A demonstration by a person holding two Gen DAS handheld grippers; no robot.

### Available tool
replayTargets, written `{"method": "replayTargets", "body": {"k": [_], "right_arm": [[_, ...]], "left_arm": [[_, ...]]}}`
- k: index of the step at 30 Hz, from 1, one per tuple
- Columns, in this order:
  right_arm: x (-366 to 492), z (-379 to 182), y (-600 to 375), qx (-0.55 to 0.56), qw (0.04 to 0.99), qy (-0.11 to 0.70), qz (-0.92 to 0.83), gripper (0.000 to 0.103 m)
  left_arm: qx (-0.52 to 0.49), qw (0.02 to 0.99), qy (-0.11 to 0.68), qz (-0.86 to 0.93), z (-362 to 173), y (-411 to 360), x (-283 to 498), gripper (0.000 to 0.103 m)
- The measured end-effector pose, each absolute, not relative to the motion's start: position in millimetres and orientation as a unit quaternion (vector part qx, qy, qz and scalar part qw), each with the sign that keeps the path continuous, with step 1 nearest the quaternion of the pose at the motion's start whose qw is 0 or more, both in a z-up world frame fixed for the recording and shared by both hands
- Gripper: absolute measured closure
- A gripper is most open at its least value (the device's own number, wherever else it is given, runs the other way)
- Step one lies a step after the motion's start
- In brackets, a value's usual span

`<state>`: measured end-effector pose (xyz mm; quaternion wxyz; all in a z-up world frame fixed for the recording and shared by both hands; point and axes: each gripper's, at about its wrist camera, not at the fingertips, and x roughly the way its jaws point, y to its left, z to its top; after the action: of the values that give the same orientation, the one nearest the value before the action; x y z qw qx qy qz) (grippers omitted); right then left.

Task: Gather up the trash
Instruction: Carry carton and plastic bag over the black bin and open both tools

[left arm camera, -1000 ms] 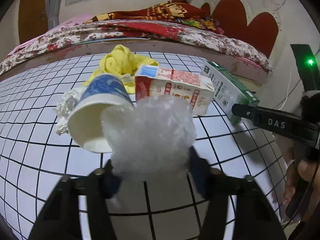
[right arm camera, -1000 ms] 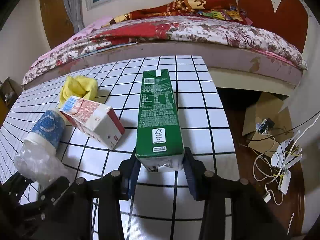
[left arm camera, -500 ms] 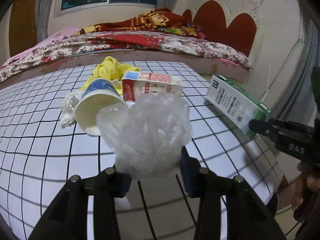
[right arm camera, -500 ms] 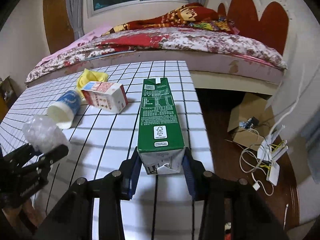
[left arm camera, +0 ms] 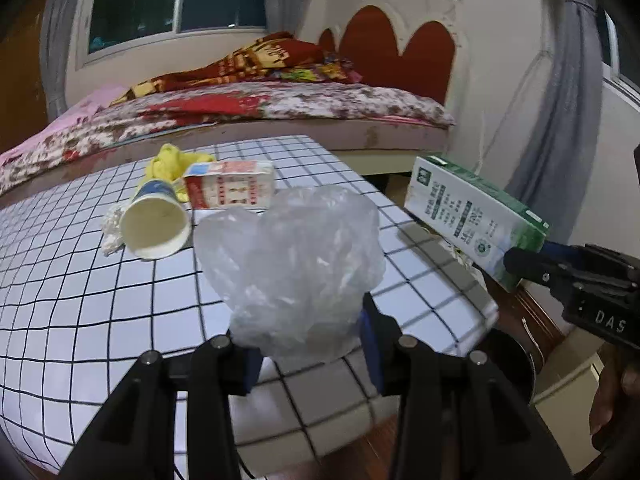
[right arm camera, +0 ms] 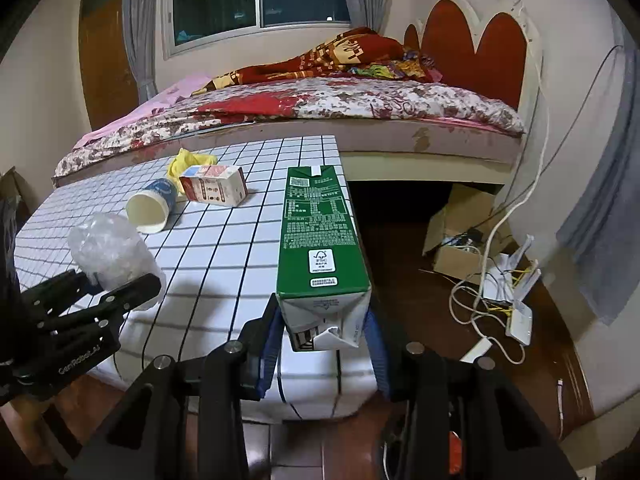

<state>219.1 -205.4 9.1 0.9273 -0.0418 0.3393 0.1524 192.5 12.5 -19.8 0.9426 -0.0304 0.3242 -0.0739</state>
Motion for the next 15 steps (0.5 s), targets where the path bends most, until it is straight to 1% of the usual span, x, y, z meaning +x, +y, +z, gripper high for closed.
{"method": "replayTargets", "body": {"k": [8, 15], "right_arm": [[188, 16, -234, -0.044, 0.937, 0.322, 0.131, 0.062], [169, 13, -269, -0.038, 0.940, 0.322, 0.105, 0.062]], "left_arm": [[-0.010, 0.942, 0.320, -0.100, -13, -14, 180, 0.061], [0.005, 0.940, 0.316, -0.124, -10, -42, 175, 0.061]]}}
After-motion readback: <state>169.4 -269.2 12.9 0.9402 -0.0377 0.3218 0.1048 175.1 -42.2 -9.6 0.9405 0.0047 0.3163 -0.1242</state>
